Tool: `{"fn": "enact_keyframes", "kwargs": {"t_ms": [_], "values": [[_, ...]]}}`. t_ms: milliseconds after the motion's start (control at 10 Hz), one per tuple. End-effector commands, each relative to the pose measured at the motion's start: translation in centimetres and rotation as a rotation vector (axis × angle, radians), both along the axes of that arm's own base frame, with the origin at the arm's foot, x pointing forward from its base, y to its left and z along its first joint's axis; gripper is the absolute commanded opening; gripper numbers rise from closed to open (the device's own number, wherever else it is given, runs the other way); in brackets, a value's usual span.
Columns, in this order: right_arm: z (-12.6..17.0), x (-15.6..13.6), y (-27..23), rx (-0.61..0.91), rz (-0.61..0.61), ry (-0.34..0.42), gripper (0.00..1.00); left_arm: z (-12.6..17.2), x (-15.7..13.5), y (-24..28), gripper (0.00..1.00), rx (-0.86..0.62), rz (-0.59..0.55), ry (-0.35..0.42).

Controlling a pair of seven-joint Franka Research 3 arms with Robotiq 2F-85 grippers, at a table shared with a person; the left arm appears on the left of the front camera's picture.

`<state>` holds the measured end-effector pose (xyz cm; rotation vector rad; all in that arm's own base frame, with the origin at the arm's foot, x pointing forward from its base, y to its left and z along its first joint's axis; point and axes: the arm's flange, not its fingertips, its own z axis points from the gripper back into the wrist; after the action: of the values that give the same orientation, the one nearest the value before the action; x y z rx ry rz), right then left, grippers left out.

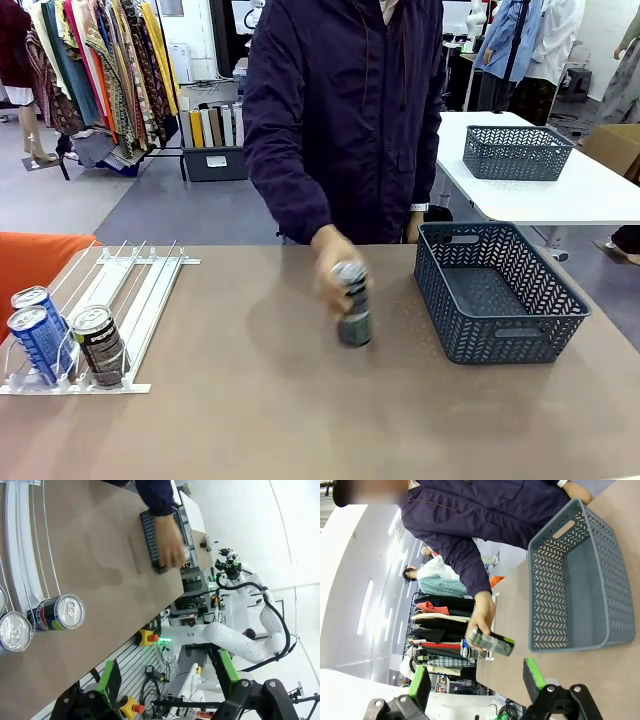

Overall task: Retrieve and store the cans from the dispenser.
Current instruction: Pick up one can from the Automatic Can Dispenser and place it in the middle of the table, then pick up the last remaining can from one row of the Automatic Can Dispenser and place it in the middle of the table.

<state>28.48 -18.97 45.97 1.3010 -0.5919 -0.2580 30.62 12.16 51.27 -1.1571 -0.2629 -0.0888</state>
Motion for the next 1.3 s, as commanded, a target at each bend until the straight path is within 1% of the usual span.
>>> {"fn": "enact_keyframes", "kwargs": {"t_ms": [0, 800, 900, 1000, 1100, 1200], "values": [[0.3, 0.0, 0.0, 0.016, -0.001, -0.011, 1.0, -0.1, -0.3, 0.6, 1.0, -0.004, -0.006, -0.008], [0.3, 0.0, 0.0, 0.016, -0.001, -0.011, 1.0, -0.1, -0.3, 0.6, 1.0, -0.004, -0.006, -0.008], [0.3, 0.0, 0.0, 0.016, -0.001, -0.011, 1.0, -0.1, -0.2, 0.4, 1.0, -0.003, 0.008, 0.007], [0.3, 0.0, 0.0, 0.016, -0.001, -0.011, 1.0, 0.7, -0.2, -2.5, 1.0, 0.236, -0.025, 0.046], [0.3, 0.0, 0.0, 0.016, -0.001, -0.011, 1.0, 0.8, 0.2, -4.9, 1.0, 0.428, -0.022, 0.108], [0.3, 0.0, 0.0, 0.016, -0.001, -0.011, 1.0, 0.4, 0.8, -7.1, 1.0, 0.588, -0.001, 0.163]]}}
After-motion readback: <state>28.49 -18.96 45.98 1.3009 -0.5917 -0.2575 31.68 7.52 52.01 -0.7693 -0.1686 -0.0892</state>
